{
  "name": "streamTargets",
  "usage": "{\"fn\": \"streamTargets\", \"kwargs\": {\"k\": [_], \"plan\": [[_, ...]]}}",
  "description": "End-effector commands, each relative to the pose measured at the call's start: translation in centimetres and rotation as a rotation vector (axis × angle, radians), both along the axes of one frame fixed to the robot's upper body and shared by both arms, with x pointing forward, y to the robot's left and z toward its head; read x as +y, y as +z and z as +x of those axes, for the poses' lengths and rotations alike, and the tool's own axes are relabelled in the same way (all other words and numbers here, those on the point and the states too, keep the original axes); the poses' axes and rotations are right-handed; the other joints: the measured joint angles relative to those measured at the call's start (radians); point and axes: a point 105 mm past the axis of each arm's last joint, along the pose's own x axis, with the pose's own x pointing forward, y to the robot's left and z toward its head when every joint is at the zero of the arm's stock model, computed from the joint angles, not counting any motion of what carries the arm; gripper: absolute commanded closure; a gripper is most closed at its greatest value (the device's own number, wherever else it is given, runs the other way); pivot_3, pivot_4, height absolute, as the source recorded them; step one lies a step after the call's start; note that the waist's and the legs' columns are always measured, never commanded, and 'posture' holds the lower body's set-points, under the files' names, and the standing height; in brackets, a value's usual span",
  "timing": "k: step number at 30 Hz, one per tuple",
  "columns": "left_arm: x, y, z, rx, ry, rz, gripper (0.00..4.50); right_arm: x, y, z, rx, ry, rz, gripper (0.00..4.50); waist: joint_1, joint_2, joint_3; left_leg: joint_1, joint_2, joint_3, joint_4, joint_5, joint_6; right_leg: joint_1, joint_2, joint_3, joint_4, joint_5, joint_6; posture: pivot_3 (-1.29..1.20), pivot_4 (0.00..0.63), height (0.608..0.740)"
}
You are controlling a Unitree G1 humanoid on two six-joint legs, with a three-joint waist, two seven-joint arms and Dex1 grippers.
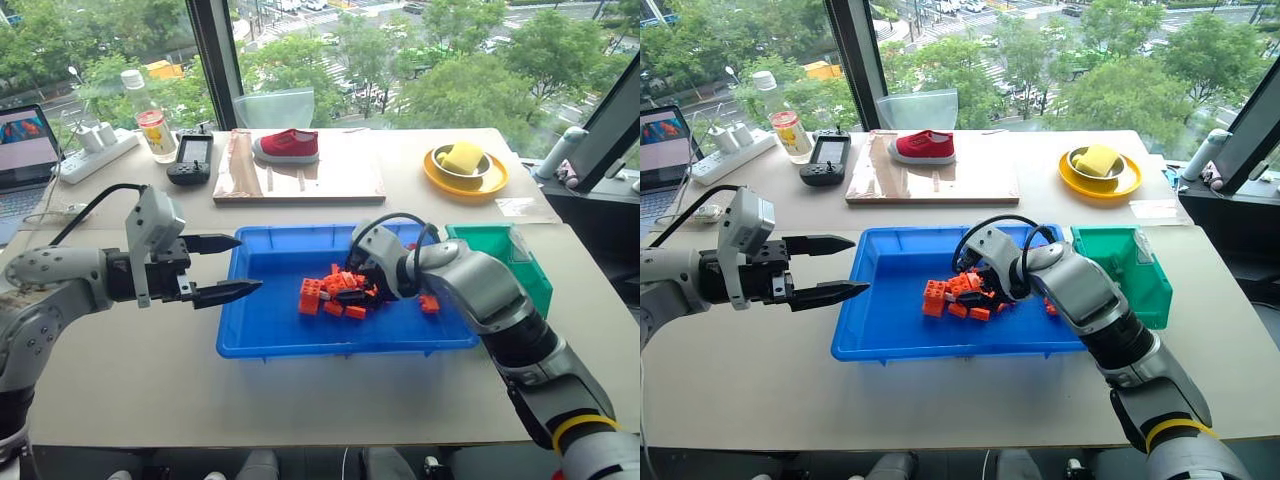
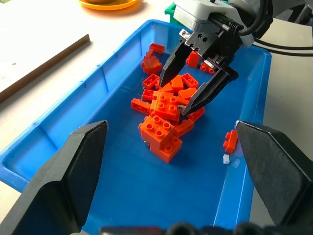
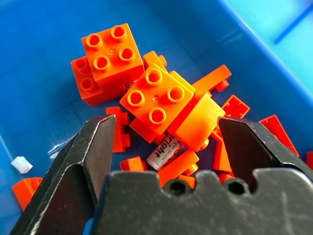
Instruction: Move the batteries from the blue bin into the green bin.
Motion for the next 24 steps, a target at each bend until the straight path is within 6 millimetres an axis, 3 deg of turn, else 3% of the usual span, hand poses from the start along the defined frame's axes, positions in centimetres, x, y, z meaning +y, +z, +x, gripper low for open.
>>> {"fn": "streamTargets", "kwargs": {"k": [1,13,14,15,21,24], "plan": [[-0.3,1.0,-0.4,-0.046,-0.017,-0.002,0.0,0.4,0.5,0.7,-0.044,-0.003,0.013,0.61,-0.001,0.0,0.0,0.0,0.0,0.0,0.0,0.0,0.0,0.0,0.0,0.0,0.0,0.0,0.0,0.0,0.15,0.74],[-0.4,1.1,-0.4,-0.046,-0.023,-0.001,0.0,1.5,0.6,0.7,-0.042,0.016,0.032,0.61,-0.021,0.0,0.0,0.0,0.0,0.0,0.0,0.0,0.0,0.0,0.0,0.0,0.002,0.0,0.0,0.0,0.15,0.74],[-0.4,1.1,-0.4,-0.046,-0.024,-0.002,0.0,1.6,0.5,0.7,-0.04,0.019,0.032,1.12,-0.021,0.0,0.0,0.0,0.0,0.0,0.0,0.0,0.0,0.0,0.0,0.0,0.002,0.0,0.0,0.0,0.15,0.74],[-0.5,1.1,-0.4,-0.046,-0.024,-0.003,0.0,1.7,0.5,0.6,-0.038,0.022,0.033,1.22,-0.022,0.0,0.0,0.0,0.0,0.0,0.0,0.0,0.0,0.0,0.0,0.0,0.003,0.0,0.0,0.0,0.15,0.74],[-0.5,1.1,-0.4,-0.044,-0.027,-0.005,0.0,1.7,0.5,0.7,-0.049,0.022,0.025,3.28,-0.021,0.0,0.0,0.0,0.0,-0.001,0.0,0.0,0.0,-0.001,0.0,0.0,0.003,0.0,0.0,0.0,0.15,0.74],[-0.5,1.1,-0.4,-0.044,-0.028,-0.005,0.0,2.0,1.1,0.6,-0.062,0.042,0.032,3.28,-0.022,0.0,0.0,0.0,0.0,-0.001,0.0,0.0,0.0,-0.001,0.0,0.0,0.003,0.0,0.0,0.0,0.15,0.74]]}}
